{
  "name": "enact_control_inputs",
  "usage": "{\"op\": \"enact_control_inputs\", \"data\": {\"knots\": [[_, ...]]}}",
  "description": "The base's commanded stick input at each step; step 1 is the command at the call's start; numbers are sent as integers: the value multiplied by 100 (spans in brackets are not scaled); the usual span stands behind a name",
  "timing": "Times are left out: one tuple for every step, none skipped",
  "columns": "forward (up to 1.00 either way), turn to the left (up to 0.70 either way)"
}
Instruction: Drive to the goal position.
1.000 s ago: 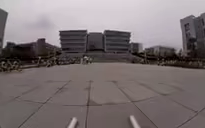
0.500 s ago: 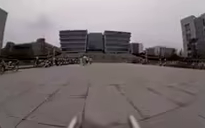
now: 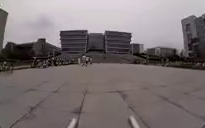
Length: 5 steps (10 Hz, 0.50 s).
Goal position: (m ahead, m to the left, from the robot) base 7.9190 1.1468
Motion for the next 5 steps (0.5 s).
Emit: {"op": "enact_control_inputs", "data": {"knots": [[100, 0], [100, 0], [100, 0], [100, 0], [100, 0]]}}
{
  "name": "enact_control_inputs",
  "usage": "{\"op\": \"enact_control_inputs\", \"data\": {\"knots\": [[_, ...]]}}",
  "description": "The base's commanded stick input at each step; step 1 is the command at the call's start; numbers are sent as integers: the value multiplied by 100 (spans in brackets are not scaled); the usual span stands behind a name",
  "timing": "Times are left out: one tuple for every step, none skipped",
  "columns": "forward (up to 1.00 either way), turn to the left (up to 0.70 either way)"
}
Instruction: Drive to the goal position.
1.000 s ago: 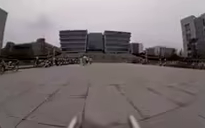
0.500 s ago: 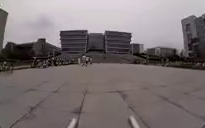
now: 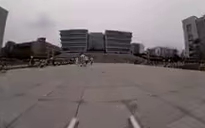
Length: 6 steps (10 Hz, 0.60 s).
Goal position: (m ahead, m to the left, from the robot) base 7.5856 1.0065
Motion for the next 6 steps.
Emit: {"op": "enact_control_inputs", "data": {"knots": [[100, 0], [100, 0], [100, 0], [100, 0], [100, 0], [100, 0]]}}
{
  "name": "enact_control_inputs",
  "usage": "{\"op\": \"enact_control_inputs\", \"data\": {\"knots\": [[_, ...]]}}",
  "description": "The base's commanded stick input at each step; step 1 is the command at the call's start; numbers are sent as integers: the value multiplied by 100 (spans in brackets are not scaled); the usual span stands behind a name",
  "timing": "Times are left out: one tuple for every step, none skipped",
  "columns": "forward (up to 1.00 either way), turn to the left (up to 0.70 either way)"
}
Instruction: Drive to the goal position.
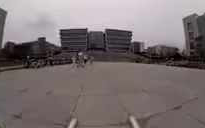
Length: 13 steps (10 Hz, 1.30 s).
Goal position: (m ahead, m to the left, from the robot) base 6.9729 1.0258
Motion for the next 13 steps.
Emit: {"op": "enact_control_inputs", "data": {"knots": [[100, 0], [100, 0], [100, 0], [100, 0], [100, 0], [100, 0], [100, -1], [100, -9], [100, -15], [100, -23], [100, -19], [100, -8], [87, 0]]}}
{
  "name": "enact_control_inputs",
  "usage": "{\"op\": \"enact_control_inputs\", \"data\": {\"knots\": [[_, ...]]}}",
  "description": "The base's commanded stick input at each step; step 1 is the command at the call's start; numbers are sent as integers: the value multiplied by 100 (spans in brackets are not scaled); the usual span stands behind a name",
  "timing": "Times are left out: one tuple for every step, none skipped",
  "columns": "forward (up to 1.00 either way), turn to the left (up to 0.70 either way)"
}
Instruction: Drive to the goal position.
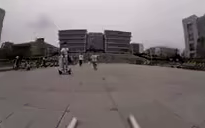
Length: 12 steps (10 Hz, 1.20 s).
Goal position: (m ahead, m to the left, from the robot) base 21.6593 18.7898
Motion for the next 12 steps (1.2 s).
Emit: {"op": "enact_control_inputs", "data": {"knots": [[68, 0], [47, 0], [0, 0], [0, 0], [0, 0], [0, 0], [0, 0], [0, 0], [0, 0], [0, 0], [0, 0], [30, 0]]}}
